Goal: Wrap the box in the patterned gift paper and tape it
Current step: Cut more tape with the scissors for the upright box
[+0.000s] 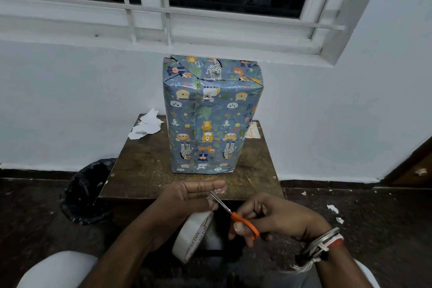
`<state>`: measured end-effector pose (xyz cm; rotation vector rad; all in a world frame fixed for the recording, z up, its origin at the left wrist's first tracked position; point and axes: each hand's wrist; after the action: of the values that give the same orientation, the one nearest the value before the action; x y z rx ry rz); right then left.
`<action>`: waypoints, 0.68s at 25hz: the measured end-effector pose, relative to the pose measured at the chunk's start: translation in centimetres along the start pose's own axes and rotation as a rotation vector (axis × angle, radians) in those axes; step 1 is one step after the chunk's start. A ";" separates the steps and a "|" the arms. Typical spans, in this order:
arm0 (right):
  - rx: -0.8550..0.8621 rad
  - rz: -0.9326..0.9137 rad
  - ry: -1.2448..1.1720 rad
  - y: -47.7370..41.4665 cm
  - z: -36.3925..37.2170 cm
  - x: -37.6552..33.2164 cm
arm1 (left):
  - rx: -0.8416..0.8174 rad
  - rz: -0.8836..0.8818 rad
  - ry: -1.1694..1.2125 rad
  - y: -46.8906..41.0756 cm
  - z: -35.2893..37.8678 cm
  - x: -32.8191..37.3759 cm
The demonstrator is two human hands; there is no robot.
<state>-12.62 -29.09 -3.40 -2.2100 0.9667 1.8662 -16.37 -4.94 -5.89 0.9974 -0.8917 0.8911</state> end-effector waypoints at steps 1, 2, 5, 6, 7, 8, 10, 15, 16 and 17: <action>0.000 0.002 0.000 0.0 0.0 0.0 | -0.004 -0.005 0.006 0.0 0.0 0.0; 0.002 0.004 -0.002 0.0 0.0 0.1 | -0.006 -0.006 0.011 0.0 -0.1 -0.1; 0.008 0.006 -0.005 -0.1 -0.2 0.2 | -0.019 0.000 0.012 0.0 -0.1 0.0; 0.009 0.007 -0.003 -0.1 -0.2 0.2 | -0.026 0.002 0.013 0.0 -0.1 0.1; 0.009 0.009 0.004 -0.1 -0.3 0.3 | -0.031 0.002 0.015 0.0 -0.1 0.1; 0.010 0.011 0.013 -0.1 -0.3 0.4 | -0.037 0.001 0.013 0.0 -0.2 0.1; 0.012 0.009 0.013 -0.1 -0.4 0.4 | -0.056 -0.004 0.003 0.0 -0.4 0.1; 0.002 0.019 0.017 0.0 -0.4 0.5 | -0.082 0.006 -0.042 0.1 -0.2 0.0; -0.008 0.035 0.023 -0.1 -0.4 0.6 | -0.084 0.012 -0.051 0.1 -0.2 0.0; -0.019 0.055 0.026 -0.2 -0.3 0.7 | -0.085 0.016 -0.064 0.1 -0.3 0.0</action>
<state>-12.28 -29.35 -4.00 -2.2461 1.0277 1.8819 -16.43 -4.65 -5.94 0.9511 -0.9844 0.8319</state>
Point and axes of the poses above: each hand's wrist, its own y-axis away from the middle knuckle, its own z-axis out of the palm, x = y × z, and after that the axes turned 2 degrees about -z, right-handed
